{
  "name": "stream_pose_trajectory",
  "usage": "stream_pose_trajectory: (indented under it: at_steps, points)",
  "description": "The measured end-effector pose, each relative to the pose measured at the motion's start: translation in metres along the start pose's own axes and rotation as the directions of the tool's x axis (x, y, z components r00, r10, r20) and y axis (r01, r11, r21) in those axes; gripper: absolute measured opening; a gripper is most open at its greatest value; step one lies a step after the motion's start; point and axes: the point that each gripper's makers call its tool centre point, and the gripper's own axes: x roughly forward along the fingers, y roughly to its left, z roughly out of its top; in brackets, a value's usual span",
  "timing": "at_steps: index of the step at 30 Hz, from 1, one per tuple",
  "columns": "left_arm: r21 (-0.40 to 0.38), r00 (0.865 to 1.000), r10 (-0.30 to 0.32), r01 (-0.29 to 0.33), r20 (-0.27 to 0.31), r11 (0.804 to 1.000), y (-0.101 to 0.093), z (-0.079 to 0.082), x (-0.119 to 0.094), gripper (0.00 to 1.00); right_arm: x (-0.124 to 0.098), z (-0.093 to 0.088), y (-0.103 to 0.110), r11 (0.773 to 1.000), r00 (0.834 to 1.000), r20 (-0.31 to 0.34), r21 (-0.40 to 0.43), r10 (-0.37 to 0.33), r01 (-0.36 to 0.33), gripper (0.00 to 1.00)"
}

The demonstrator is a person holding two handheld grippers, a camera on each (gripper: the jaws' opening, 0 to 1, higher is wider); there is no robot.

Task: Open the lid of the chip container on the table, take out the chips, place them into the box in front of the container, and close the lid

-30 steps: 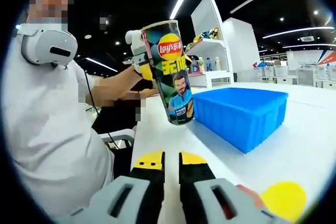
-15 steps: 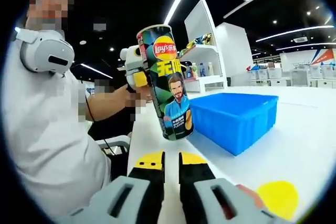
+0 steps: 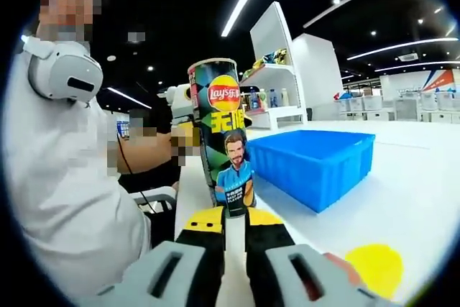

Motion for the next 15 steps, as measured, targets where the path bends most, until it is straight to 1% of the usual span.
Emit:
stream_pose_trajectory:
  at_steps: [4, 5, 6, 9, 10, 11, 12, 13, 14, 15]
  points:
    - [-0.018, 0.999, -0.003, 0.004, 0.037, 1.0, -0.001, 0.001, -0.001, 0.47, -0.002, -0.002, 0.0, 1.0, 1.0, 0.001, 0.003, -0.003, 0.003, 0.11]
    - [-0.032, 0.999, 0.002, 0.0, 0.046, 1.0, 0.001, 0.001, -0.001, 0.47, -0.002, -0.003, 0.0, 1.0, 1.0, 0.001, 0.004, -0.004, 0.004, 0.11]
    - [-0.04, 0.999, 0.004, -0.002, 0.052, 0.999, 0.008, 0.0, -0.004, 0.47, -0.003, -0.003, 0.0, 1.0, 1.0, 0.001, 0.005, -0.006, 0.006, 0.11]
    - [-0.033, 0.998, 0.003, -0.002, 0.055, 0.999, 0.013, -0.001, -0.005, 0.47, -0.004, -0.004, 0.001, 1.0, 1.0, -0.001, 0.004, -0.01, 0.01, 0.11]
    - [-0.017, 0.999, 0.007, -0.006, 0.054, 1.0, 0.009, -0.001, -0.003, 0.47, -0.004, -0.004, 0.001, 1.0, 1.0, -0.001, 0.003, -0.012, 0.012, 0.12]
    - [-0.016, 0.998, 0.007, -0.006, 0.056, 1.0, 0.009, -0.001, -0.003, 0.47, -0.006, -0.004, 0.001, 1.0, 1.0, 0.001, 0.002, -0.022, 0.022, 0.12]
    - [-0.012, 0.998, 0.008, -0.007, 0.057, 1.0, 0.009, -0.001, -0.003, 0.47, -0.008, -0.002, -0.005, 0.998, 0.998, 0.003, -0.019, -0.062, 0.062, 0.11]
    - [-0.014, 0.998, 0.007, -0.007, 0.059, 1.0, 0.009, -0.001, -0.003, 0.47, -0.014, 0.008, -0.023, 0.977, 0.98, 0.045, -0.076, -0.195, 0.198, 0.11]
    - [-0.015, 0.998, 0.008, -0.007, 0.065, 1.0, 0.009, -0.001, -0.003, 0.47, -0.018, 0.01, -0.028, 0.964, 0.968, 0.048, -0.091, -0.247, 0.25, 0.11]
    - [-0.016, 0.998, 0.009, -0.008, 0.068, 1.0, 0.009, -0.001, -0.003, 0.47, -0.023, 0.007, -0.033, 0.954, 0.958, 0.017, -0.091, -0.286, 0.286, 0.12]
